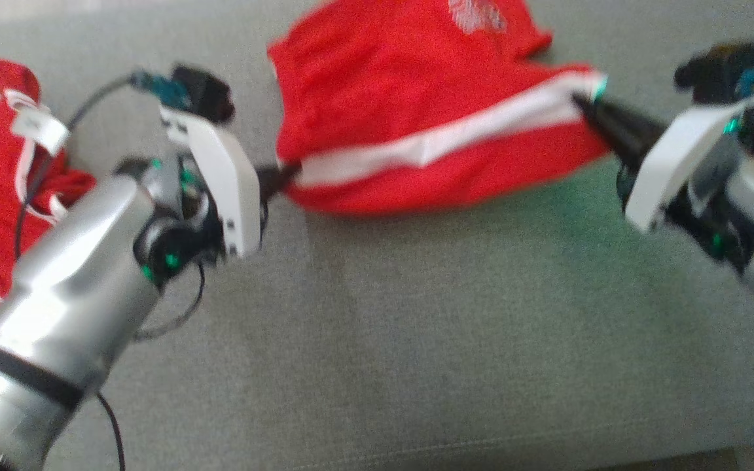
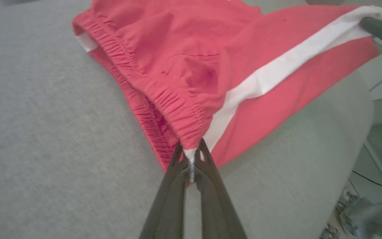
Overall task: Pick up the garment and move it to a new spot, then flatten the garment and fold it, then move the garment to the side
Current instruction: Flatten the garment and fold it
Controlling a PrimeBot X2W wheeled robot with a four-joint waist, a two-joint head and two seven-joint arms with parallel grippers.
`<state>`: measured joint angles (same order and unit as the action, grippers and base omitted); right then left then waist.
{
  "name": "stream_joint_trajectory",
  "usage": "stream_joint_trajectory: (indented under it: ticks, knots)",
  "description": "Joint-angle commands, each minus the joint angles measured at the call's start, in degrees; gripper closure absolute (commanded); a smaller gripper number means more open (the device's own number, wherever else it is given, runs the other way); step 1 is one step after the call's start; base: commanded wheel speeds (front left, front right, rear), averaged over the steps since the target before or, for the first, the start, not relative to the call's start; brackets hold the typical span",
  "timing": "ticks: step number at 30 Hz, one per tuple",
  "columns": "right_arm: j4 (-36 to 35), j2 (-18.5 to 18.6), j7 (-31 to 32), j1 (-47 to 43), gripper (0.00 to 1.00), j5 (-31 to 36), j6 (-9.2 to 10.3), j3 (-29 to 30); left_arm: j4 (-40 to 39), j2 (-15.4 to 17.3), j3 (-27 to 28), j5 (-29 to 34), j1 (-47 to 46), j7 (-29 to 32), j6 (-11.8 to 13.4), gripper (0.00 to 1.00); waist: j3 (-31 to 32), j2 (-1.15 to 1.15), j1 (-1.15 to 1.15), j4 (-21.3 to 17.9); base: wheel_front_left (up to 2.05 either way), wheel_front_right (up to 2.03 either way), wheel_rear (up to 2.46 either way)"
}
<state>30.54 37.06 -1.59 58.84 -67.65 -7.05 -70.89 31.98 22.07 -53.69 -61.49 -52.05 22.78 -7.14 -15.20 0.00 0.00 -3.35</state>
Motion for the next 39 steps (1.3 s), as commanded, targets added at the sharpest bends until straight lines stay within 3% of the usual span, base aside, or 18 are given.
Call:
stream_joint_trajectory:
  ticks: [1, 9, 15, 20, 28, 39]
  knots:
    - [-2.5, 2.6, 1.4, -2.9, 1.0, -1.8, -0.44, -0.2, -3.3, 3.4, 1.2, -1.7, -0.8, 1.2, -0.3, 1.0, 5.1, 0.0, 0.0, -0.2, 0.0, 0.0, 0.0]
    - [-14.3, 12.1, 9.2, -12.7, 1.0, -5.7, -0.44, -1.6, -15.1, 9.2, -2.0, -9.9, 8.1, 7.7, -0.3, 1.0, 11.8, 0.0, 0.0, 0.5, 0.0, 0.0, 0.0]
    - [-18.0, 16.2, 8.4, -13.8, 1.0, -4.6, -0.44, 1.8, -20.7, 12.2, -0.6, -12.0, 9.9, 8.3, 1.7, 1.0, 11.3, 0.0, 0.0, 1.0, 0.0, 0.0, 0.0]
    - [-15.9, 14.9, 6.5, -11.0, 1.0, -2.6, -0.44, 6.3, -20.2, 11.1, 1.2, -10.6, 5.8, 7.0, 2.9, 1.0, 6.3, 0.0, 0.0, 2.3, 0.0, 0.0, 0.0]
    - [-12.6, 12.4, 5.0, -5.5, 1.0, -0.6, -0.44, 9.0, -15.3, 7.6, 2.5, -7.3, -1.4, 4.2, 2.1, 1.0, 0.0, 0.0, 0.0, 3.8, 0.0, 0.0, 0.0]
    - [-4.6, 8.2, 3.2, 3.0, 1.0, 0.4, -0.44, 7.6, -7.6, 3.4, 3.0, -5.4, -7.5, 1.4, 1.0, 1.0, -7.6, 0.0, 0.0, 4.8, 0.0, 0.0, 0.0]
